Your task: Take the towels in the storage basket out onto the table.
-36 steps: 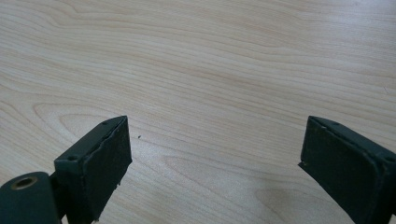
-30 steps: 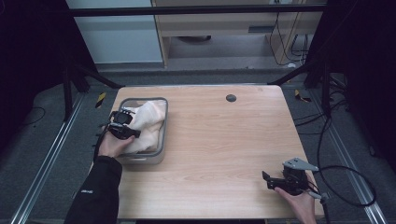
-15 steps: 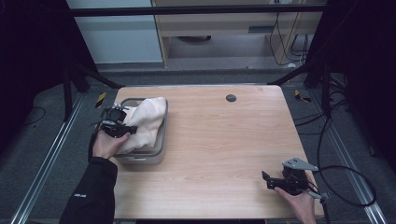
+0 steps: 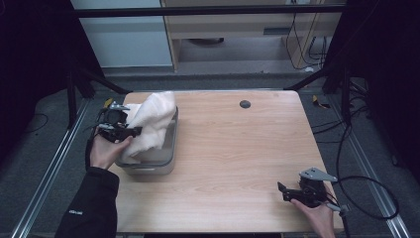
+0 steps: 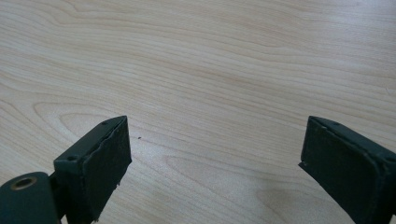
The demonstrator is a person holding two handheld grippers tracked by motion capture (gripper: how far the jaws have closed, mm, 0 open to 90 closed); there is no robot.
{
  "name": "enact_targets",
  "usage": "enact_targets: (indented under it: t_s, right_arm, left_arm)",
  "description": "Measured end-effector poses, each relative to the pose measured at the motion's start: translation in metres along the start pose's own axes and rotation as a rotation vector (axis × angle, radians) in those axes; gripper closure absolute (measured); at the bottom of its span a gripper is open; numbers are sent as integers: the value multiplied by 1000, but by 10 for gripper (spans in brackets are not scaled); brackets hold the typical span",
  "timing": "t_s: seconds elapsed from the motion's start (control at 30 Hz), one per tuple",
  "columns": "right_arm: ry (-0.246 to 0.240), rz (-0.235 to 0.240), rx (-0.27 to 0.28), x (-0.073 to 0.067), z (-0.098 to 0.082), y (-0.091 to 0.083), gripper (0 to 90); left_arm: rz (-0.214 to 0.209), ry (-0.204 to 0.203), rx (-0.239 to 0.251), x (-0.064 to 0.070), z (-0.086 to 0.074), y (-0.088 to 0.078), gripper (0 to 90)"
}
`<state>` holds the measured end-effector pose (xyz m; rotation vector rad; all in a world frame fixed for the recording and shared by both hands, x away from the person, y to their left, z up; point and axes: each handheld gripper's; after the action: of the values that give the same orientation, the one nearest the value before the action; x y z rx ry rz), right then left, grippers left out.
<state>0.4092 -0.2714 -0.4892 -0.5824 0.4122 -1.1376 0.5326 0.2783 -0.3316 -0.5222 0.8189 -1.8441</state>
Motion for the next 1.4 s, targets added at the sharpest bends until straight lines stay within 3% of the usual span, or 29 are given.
enact_targets:
  t_s: [0.5,1.4]
  right_arm:
    - [-2,-1,-1,0,0,0,83]
    - [8,2,5,0,0,-1,82]
  left_arm:
    - [-24,32,63,11,16,-34,682]
    - [-87,134,95,50,35,-64,681]
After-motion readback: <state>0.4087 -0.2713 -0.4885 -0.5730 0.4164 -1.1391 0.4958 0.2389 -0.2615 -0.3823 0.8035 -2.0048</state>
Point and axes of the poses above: each handheld gripper's, and its own axes: y roughly forward along the jaws, z roughly out of its top, x roughly to its right, and after that the axes turned 2 degrees about -y, right-handed
